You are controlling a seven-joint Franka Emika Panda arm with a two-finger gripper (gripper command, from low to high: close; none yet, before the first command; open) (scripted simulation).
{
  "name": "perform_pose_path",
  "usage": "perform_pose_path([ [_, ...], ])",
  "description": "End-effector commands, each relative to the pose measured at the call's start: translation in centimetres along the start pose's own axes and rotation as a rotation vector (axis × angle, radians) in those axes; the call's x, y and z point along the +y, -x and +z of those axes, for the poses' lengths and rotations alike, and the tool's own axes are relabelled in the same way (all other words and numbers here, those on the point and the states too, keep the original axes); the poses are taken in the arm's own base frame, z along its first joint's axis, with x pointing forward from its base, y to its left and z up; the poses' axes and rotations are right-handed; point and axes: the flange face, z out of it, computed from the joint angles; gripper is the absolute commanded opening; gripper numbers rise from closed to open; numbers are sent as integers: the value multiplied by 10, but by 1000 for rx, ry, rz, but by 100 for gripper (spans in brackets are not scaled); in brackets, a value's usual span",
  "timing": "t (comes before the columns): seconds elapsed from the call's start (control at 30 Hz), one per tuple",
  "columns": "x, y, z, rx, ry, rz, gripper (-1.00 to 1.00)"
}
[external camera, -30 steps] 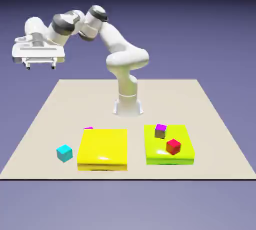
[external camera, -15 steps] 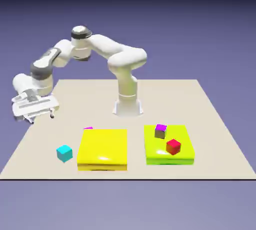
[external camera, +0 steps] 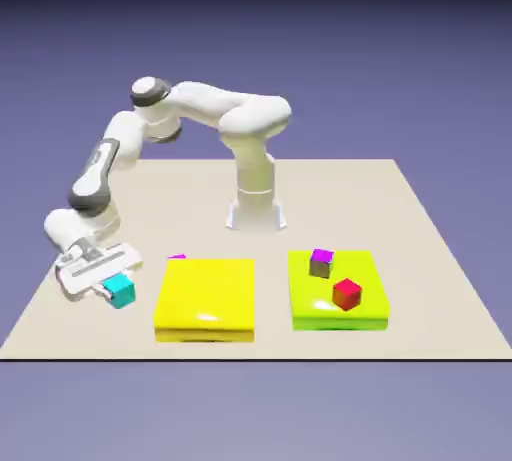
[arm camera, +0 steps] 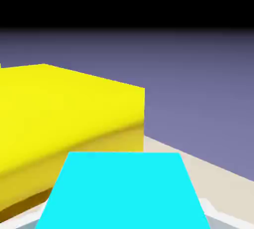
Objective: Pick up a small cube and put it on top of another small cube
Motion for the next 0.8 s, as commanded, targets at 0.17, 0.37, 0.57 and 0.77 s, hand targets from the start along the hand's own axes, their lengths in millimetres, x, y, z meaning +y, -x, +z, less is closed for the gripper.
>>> perform_pose_path([
  [0.17,-104,-49,138,-255,-234,-109,-100],
  [0.37,-238,-12,259,-566,-531,-240,-100],
  [0.57,-293,50,305,-679,-691,-313,-100],
  [0.77,-293,49,304,-679,-691,-313,100],
])
